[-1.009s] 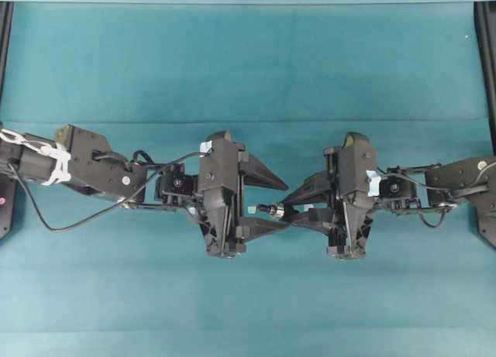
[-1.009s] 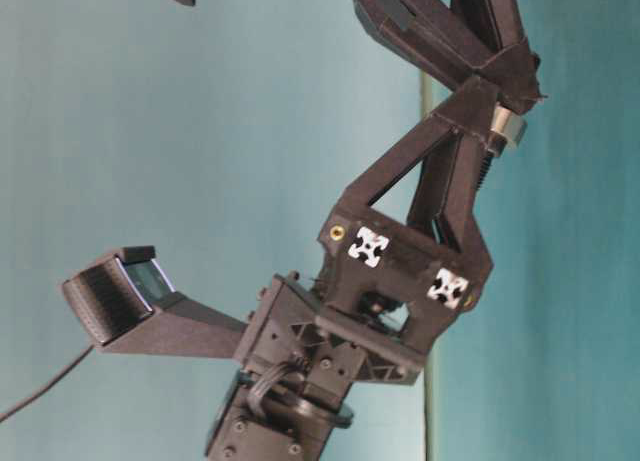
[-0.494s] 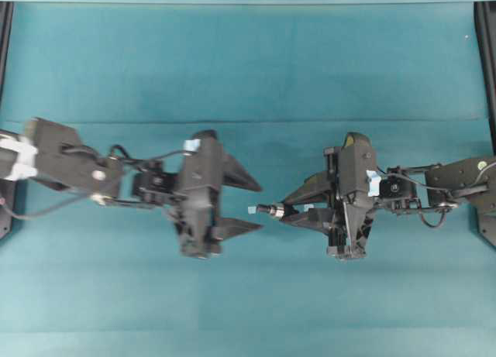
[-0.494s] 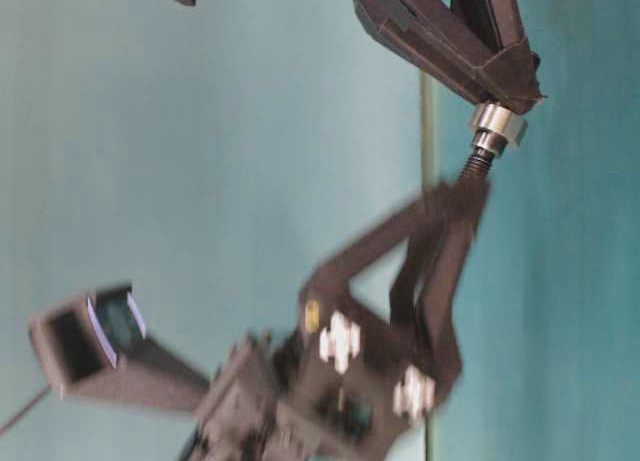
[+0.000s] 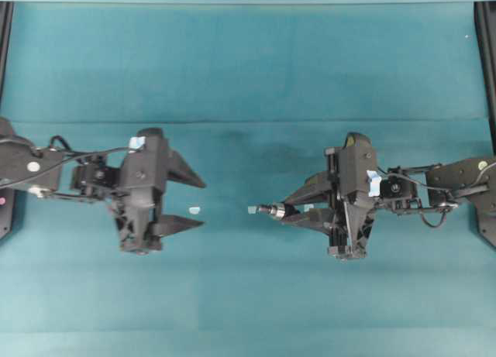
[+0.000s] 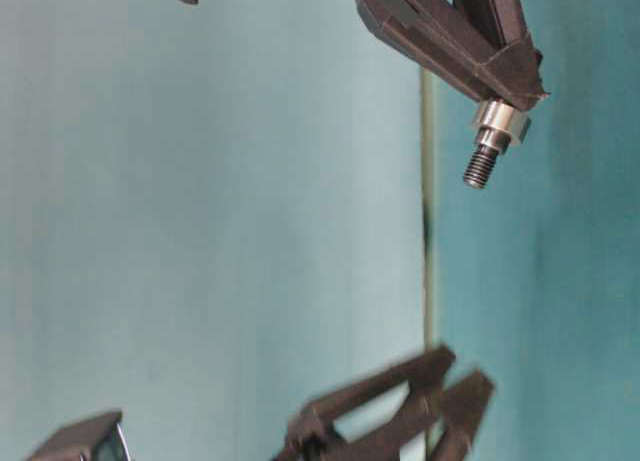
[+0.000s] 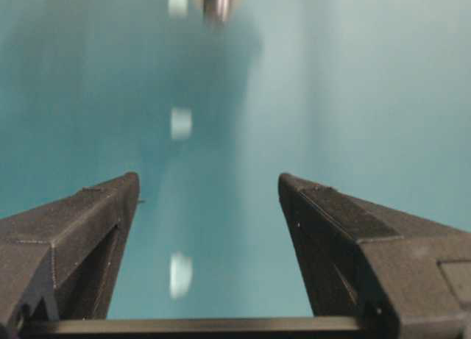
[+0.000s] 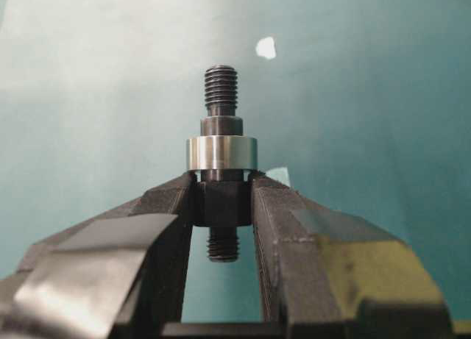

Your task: Insert the washer onto the shaft with both hands.

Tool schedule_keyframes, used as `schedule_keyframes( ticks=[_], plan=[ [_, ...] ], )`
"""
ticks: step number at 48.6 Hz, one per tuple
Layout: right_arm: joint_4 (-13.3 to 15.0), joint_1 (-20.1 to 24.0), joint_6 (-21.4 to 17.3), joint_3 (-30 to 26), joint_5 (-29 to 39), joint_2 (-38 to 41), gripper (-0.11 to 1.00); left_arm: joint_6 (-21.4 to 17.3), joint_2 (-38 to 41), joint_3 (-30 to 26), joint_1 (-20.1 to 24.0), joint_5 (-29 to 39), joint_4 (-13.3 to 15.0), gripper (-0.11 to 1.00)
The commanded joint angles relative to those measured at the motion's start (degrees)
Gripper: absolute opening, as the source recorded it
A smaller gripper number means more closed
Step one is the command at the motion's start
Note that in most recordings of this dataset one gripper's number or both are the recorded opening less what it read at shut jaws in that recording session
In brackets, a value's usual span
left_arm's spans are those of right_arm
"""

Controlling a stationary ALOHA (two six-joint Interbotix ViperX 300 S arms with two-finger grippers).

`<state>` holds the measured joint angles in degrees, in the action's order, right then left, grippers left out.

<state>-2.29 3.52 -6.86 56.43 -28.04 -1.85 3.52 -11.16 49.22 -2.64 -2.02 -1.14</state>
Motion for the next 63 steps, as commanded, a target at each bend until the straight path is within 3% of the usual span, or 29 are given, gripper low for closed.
schedule_keyframes(
  ticks=[1, 17, 63],
  plan=[
    [-0.18, 0.09, -0.44, -0.44, -0.26, -0.44, 0.00, -0.09, -2.29, 0.26, 0.09, 0.97, 0.00, 0.83],
    [-0.09, 0.18, -0.44, -0.44, -0.26, -0.44, 0.00, -0.09, -3.96, 1.76, 0.09, 3.96, 0.00, 0.83],
    [-0.09, 0.26, -0.44, -0.44, -0.26, -0.35, 0.00, 0.00, -3.96, 1.67, 0.09, 4.04, 0.00, 0.83]
  ],
)
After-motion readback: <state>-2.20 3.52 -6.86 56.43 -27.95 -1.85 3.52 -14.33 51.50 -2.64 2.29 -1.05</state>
